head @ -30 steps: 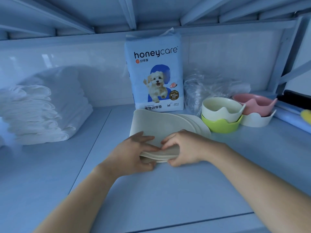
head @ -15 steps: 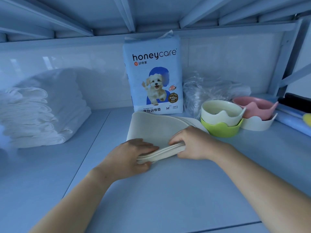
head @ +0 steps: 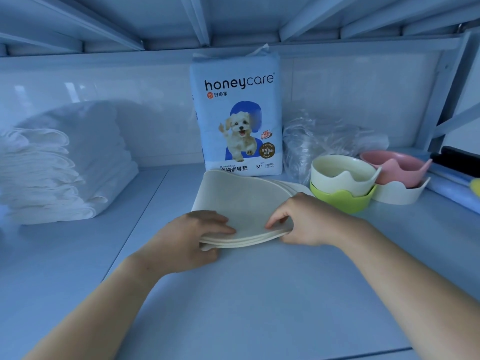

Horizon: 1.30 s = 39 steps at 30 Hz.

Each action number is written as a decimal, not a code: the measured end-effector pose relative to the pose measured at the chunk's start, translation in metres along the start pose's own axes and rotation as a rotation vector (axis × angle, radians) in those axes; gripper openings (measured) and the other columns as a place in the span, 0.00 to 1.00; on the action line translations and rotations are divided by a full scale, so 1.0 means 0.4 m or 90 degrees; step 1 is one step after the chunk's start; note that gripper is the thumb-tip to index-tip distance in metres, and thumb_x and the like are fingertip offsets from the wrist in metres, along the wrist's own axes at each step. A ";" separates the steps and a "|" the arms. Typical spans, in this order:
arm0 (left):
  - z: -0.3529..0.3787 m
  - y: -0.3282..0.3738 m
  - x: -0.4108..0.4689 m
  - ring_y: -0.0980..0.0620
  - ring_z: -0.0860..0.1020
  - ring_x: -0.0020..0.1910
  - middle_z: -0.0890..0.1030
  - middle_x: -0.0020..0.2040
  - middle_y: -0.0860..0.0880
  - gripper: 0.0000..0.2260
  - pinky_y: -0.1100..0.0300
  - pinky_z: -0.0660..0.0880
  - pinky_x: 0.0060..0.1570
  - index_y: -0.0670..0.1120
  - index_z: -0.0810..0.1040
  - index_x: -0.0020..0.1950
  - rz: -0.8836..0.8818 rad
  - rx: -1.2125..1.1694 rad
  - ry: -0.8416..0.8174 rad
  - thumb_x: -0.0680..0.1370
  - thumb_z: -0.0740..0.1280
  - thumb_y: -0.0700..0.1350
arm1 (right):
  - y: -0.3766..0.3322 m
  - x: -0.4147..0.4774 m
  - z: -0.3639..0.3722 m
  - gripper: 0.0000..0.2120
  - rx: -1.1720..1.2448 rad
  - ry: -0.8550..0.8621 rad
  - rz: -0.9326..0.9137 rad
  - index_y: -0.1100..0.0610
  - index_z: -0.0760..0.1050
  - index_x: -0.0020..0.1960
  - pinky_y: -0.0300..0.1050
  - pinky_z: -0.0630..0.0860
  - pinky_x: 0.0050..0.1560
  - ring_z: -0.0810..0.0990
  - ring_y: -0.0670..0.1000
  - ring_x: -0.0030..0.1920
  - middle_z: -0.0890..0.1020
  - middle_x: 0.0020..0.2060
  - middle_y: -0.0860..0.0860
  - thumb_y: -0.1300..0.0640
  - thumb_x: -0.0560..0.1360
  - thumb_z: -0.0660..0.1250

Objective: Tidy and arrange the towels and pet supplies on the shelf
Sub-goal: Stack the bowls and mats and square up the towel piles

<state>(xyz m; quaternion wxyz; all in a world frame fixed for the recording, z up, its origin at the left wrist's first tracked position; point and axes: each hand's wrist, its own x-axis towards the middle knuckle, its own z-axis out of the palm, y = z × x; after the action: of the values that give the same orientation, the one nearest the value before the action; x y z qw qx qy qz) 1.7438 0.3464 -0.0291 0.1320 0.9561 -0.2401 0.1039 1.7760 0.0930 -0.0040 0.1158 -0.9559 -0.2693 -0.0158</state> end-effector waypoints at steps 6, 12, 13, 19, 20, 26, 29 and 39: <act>0.003 0.001 0.008 0.63 0.59 0.71 0.60 0.71 0.63 0.29 0.71 0.59 0.62 0.71 0.67 0.61 -0.023 0.002 -0.042 0.71 0.64 0.39 | 0.010 -0.003 -0.013 0.22 -0.047 -0.007 0.030 0.39 0.77 0.57 0.37 0.70 0.46 0.75 0.44 0.53 0.76 0.47 0.42 0.60 0.68 0.66; 0.000 -0.010 -0.005 0.59 0.65 0.69 0.64 0.72 0.58 0.25 0.75 0.56 0.59 0.69 0.67 0.63 -0.018 0.011 -0.034 0.76 0.63 0.40 | 0.017 0.000 -0.004 0.21 -0.031 0.010 0.036 0.42 0.80 0.54 0.37 0.73 0.46 0.72 0.42 0.44 0.80 0.48 0.42 0.62 0.68 0.65; -0.002 -0.009 -0.006 0.58 0.65 0.69 0.64 0.72 0.58 0.25 0.74 0.56 0.58 0.69 0.67 0.63 -0.024 0.009 -0.036 0.77 0.62 0.40 | 0.016 0.001 -0.002 0.21 -0.032 0.014 0.035 0.42 0.80 0.53 0.38 0.74 0.46 0.72 0.42 0.43 0.80 0.46 0.42 0.63 0.68 0.65; -0.014 0.022 -0.016 0.53 0.68 0.67 0.66 0.72 0.57 0.26 0.68 0.61 0.57 0.67 0.66 0.66 -0.073 0.037 -0.046 0.78 0.57 0.38 | 0.020 0.006 0.002 0.19 -0.007 0.064 0.008 0.45 0.82 0.50 0.40 0.75 0.43 0.78 0.45 0.42 0.85 0.44 0.45 0.65 0.69 0.62; -0.014 0.029 -0.020 0.52 0.68 0.67 0.65 0.72 0.58 0.26 0.68 0.61 0.57 0.67 0.65 0.67 -0.083 0.041 -0.047 0.78 0.56 0.38 | 0.023 0.006 0.002 0.19 -0.004 0.081 0.005 0.46 0.82 0.51 0.38 0.73 0.43 0.78 0.44 0.43 0.85 0.44 0.45 0.65 0.71 0.62; 0.021 0.098 -0.043 0.53 0.62 0.71 0.63 0.73 0.56 0.23 0.58 0.66 0.65 0.64 0.62 0.70 -0.110 0.095 -0.038 0.80 0.55 0.42 | 0.038 0.003 -0.003 0.17 0.037 0.147 -0.007 0.48 0.83 0.51 0.39 0.75 0.51 0.80 0.48 0.51 0.85 0.48 0.46 0.66 0.72 0.64; 0.033 0.117 -0.035 0.54 0.59 0.73 0.64 0.72 0.53 0.21 0.54 0.64 0.67 0.63 0.63 0.70 -0.136 0.095 -0.026 0.81 0.56 0.43 | 0.030 -0.013 -0.015 0.20 0.021 0.071 0.004 0.49 0.83 0.51 0.39 0.76 0.50 0.80 0.47 0.49 0.84 0.48 0.46 0.68 0.70 0.61; 0.071 0.067 -0.025 0.55 0.61 0.73 0.69 0.70 0.56 0.31 0.50 0.62 0.67 0.66 0.67 0.66 -0.139 -0.001 0.014 0.68 0.39 0.66 | 0.023 -0.020 -0.016 0.22 0.050 -0.061 0.002 0.43 0.78 0.58 0.40 0.73 0.60 0.75 0.41 0.58 0.78 0.57 0.40 0.45 0.65 0.75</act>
<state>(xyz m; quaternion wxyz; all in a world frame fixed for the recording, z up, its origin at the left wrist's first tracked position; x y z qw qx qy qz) 1.7261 0.3191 -0.0530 0.1461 0.9753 -0.1334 0.0987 1.7743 0.0797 -0.0004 0.1404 -0.9507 -0.2734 0.0410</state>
